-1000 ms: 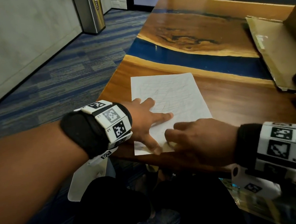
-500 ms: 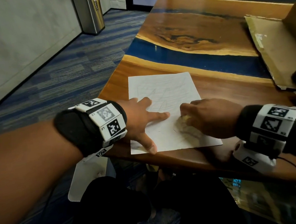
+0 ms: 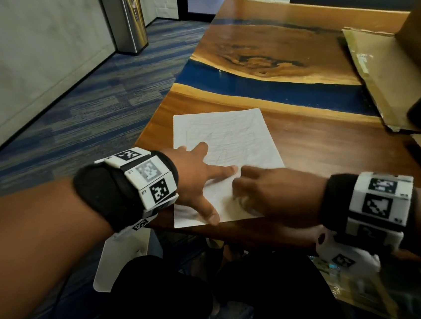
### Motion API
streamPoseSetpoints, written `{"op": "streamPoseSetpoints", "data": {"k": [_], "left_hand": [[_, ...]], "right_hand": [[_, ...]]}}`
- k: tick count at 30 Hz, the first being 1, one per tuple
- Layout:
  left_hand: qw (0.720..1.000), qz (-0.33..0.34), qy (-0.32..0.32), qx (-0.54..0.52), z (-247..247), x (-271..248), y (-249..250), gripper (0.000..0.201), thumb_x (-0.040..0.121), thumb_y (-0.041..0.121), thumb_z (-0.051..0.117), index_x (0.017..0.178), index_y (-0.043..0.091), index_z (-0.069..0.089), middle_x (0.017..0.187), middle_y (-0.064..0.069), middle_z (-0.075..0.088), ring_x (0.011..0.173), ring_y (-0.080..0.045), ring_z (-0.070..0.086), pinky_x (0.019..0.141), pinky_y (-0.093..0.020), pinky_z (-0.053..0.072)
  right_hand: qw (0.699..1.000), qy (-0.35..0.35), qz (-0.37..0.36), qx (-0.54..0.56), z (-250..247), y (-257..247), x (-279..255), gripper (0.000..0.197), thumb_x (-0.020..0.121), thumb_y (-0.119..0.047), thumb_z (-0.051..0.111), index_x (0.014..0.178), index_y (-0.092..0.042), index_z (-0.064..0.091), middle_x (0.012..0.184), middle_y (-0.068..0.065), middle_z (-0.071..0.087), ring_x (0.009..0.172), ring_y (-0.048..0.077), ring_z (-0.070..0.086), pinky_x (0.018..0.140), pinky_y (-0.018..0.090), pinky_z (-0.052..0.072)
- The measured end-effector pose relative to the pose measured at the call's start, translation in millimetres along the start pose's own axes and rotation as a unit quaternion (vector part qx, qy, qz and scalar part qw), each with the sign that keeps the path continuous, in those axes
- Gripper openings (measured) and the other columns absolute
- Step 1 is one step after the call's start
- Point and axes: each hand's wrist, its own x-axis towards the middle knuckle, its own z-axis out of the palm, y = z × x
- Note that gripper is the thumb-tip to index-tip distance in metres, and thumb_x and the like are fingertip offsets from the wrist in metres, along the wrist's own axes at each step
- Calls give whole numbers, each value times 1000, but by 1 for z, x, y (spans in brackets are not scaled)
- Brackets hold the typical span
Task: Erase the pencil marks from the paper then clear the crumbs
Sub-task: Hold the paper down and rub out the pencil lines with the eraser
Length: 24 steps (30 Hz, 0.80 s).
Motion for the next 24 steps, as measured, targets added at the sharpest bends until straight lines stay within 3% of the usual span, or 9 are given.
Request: {"op": "streamPoseSetpoints", "data": {"k": [3, 5, 8, 10, 13, 17, 18, 22, 24], "left_hand": [[1000, 1, 0, 8, 0, -1, 0, 116, 56, 98, 57, 144, 69, -13, 148, -8, 20, 129, -38, 41, 99, -51, 50], [1000, 1, -1, 6, 0, -1, 0, 116, 55, 98, 57, 143, 70, -12, 150, -8, 18, 130, -38, 40, 98, -52, 50], [1000, 5, -4, 2, 0, -1, 0, 115, 54, 98, 58, 142, 71, -12, 162, -4, 6, 138, -42, 33, 103, -55, 47], [1000, 8, -10, 2, 1, -1, 1, 115, 58, 95, 58, 146, 68, -12, 169, 2, -10, 145, -47, 23, 110, -58, 41], [1000, 11, -11, 7, 0, -2, 2, 115, 62, 93, 58, 149, 66, -13, 170, 5, -16, 149, -49, 17, 113, -59, 35], [1000, 13, -19, 4, -1, -1, 1, 114, 60, 93, 59, 147, 67, -11, 170, 4, -17, 150, -52, 11, 114, -62, 33], [1000, 14, -21, 4, -1, -1, 1, 115, 60, 94, 58, 147, 67, -11, 170, 4, -17, 150, -52, 11, 115, -63, 33], [1000, 18, -20, 7, 1, -1, 0, 115, 61, 94, 58, 148, 65, -12, 170, 1, -17, 149, -53, 13, 114, -64, 34], [1000, 16, -22, 4, 0, -1, 0, 114, 61, 93, 59, 148, 66, -11, 170, 2, -17, 149, -54, 13, 113, -65, 34]], "right_hand": [[991, 37, 131, 12, -3, 25, 1, 29, 102, -34, 49, 128, -24, 46, 118, 1, 50, 86, 18, 55, 76, 35, 55], [993, 30, 109, 29, -1, 16, 2, 31, 102, -33, 48, 131, -24, 42, 118, 0, 47, 85, 17, 55, 74, 32, 54], [999, -5, -6, 52, 4, -7, -2, 34, 100, -35, 49, 131, -23, 41, 121, 0, 43, 90, 19, 56, 78, 35, 54], [998, 6, 34, 50, 1, 9, 3, 31, 101, -35, 48, 130, -26, 44, 121, -2, 45, 91, 17, 56, 80, 35, 55], [989, 45, 136, 43, -1, 31, 5, 25, 103, -33, 46, 127, -27, 46, 118, -1, 49, 87, 16, 55, 76, 32, 52], [998, 28, -19, 52, 9, -6, 4, 37, 99, -34, 53, 132, -20, 44, 123, 0, 46, 91, 16, 54, 75, 28, 53], [998, 23, -29, 46, 8, -7, 5, 35, 99, -34, 54, 131, -20, 47, 123, 0, 47, 93, 16, 53, 77, 29, 53], [986, 45, 149, 65, -4, 22, 14, 31, 102, -35, 48, 131, -27, 44, 120, 0, 50, 91, 15, 54, 75, 29, 49], [990, 37, 120, 69, -3, 11, 11, 35, 102, -35, 48, 134, -28, 38, 119, -1, 48, 88, 15, 54, 73, 29, 49]]}}
